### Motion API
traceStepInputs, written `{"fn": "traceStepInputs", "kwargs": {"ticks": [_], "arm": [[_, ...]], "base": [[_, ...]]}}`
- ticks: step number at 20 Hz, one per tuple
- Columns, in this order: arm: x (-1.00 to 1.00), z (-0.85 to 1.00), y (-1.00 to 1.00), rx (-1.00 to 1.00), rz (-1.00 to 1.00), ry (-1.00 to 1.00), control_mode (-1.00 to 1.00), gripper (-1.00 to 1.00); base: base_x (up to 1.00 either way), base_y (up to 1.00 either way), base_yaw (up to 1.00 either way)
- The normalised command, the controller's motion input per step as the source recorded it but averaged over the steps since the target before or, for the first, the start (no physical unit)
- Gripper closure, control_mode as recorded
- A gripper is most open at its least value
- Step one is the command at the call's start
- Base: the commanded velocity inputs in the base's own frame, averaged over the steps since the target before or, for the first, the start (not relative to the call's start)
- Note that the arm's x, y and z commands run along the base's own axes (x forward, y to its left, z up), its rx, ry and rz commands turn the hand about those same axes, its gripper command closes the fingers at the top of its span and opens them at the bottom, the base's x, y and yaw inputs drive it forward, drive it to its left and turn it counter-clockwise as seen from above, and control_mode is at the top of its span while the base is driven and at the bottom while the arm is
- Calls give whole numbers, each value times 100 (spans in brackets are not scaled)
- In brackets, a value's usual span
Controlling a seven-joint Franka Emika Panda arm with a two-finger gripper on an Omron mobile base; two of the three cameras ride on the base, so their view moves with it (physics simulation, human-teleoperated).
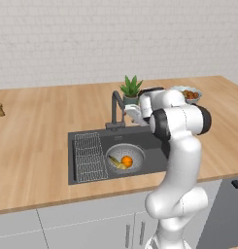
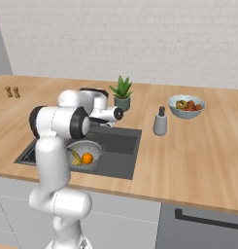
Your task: Put the colander in the sink, put the kiwi, banana, orange in the colander, and turn on the sink faucet and pour water over the colander.
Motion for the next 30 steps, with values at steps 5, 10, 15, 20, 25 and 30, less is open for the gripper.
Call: {"fn": "traceStepInputs", "kwargs": {"ticks": [5,10,15,20,25,30], "arm": [[44,-31,5,0,0,0,-100,-100],[42,-31,0,0,0,0,-100,-100],[45,-22,2,0,0,0,-100,-100],[42,-16,5,0,0,0,-100,-100],[38,-4,3,0,0,0,-100,-100],[30,0,0,0,0,0,-100,100]], "base": [[0,0,0],[0,0,0],[0,0,0],[0,0,0],[0,0,0],[0,0,0]]}}
